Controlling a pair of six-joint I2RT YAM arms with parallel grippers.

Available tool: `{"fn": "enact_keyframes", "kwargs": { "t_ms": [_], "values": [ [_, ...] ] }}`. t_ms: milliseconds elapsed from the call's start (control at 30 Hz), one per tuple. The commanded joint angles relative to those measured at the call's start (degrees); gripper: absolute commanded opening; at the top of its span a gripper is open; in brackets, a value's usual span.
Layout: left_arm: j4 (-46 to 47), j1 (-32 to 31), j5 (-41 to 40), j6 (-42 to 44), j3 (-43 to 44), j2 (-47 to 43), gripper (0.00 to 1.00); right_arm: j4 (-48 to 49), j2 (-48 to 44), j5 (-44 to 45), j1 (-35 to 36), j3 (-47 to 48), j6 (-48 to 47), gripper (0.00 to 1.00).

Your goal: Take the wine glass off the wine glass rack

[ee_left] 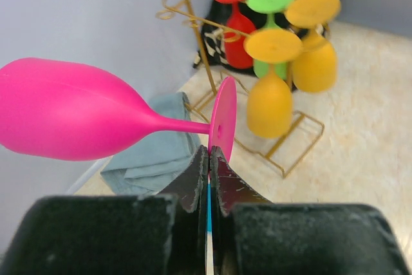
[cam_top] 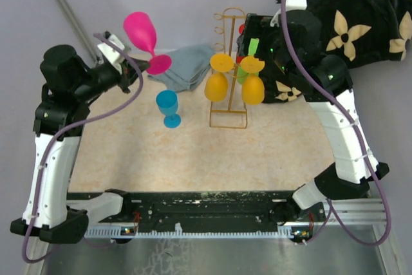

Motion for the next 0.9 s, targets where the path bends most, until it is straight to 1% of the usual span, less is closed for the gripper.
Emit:
{"fn": "enact_keyframes", "kwargs": {
  "t_ms": [0,67,233,400,500,600,733,867],
  "values": [
    [-7.4,-6.34,-2.36,14.96,-4.45,-4.07,0.0,-0.41,1.66,-2.16,-0.31,7.81,-1.91,0.98],
    [-9.16,-9.67,-2.89,17.15,-5.6,-5.27,0.0,-0.84,1.93,-2.74,-0.31,9.34,-1.79,0.98],
    [-15.01,-14.67,0.62,21.94,-5.36,-5.57,0.0,-0.89,0.66,-3.39,-0.31,9.07,-1.56,0.98],
    [-17.0,-19.8,0.87,30.68,-5.47,-4.54,0.0,-2.5,-0.65,-3.43,-0.31,9.06,-1.58,0.98],
    [-15.7,-24.42,-0.55,34.71,-5.63,-3.15,0.0,-3.87,-1.66,-3.16,-0.31,9.06,-1.25,0.98],
    [-13.86,-31.03,-3.21,39.72,-6.61,-1.77,0.0,-5.14,-3.21,-2.22,-0.31,8.98,-0.7,0.98],
    [-10.33,-40.11,-7.13,46.34,-10.49,-1.23,0.0,-6.84,-5.62,-1.35,-0.3,8.82,0.6,0.98],
    [-4.62,-46.46,-8.13,50.16,-15.35,-0.78,0.0,-9.8,-8.08,-2.38,-0.27,8.87,2.42,0.98]
  ]
}}
